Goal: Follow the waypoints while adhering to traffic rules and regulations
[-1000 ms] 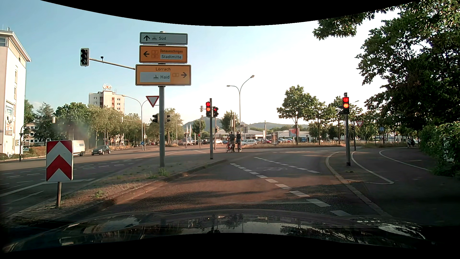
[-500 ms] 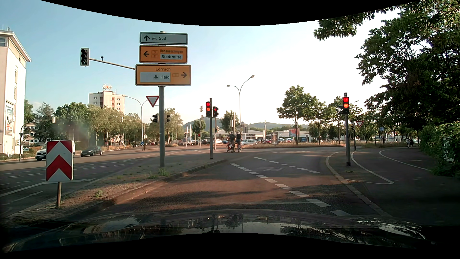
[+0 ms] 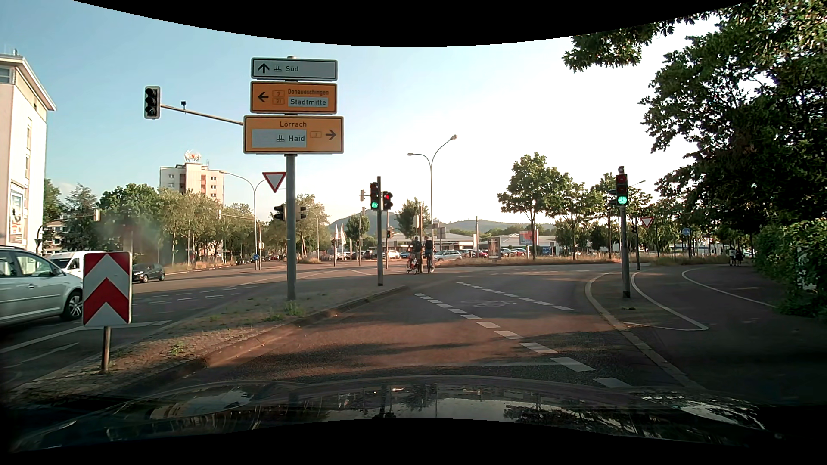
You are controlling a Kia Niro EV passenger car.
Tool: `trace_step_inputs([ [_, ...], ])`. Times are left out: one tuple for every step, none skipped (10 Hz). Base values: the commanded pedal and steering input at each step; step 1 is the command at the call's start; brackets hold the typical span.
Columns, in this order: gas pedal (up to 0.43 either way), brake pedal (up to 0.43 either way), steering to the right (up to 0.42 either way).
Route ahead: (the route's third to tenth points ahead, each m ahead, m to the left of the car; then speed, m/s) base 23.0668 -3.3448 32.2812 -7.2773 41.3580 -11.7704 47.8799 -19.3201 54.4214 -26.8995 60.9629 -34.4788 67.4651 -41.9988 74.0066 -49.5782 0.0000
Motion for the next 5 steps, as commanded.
trace_step_inputs([
  [0.008, 0.0, 0.096],
  [0.138, 0.0, 0.096],
  [0.169, 0.0, 0.094],
  [0.197, 0.0, 0.091],
  [0.22, 0.0, 0.088],
])
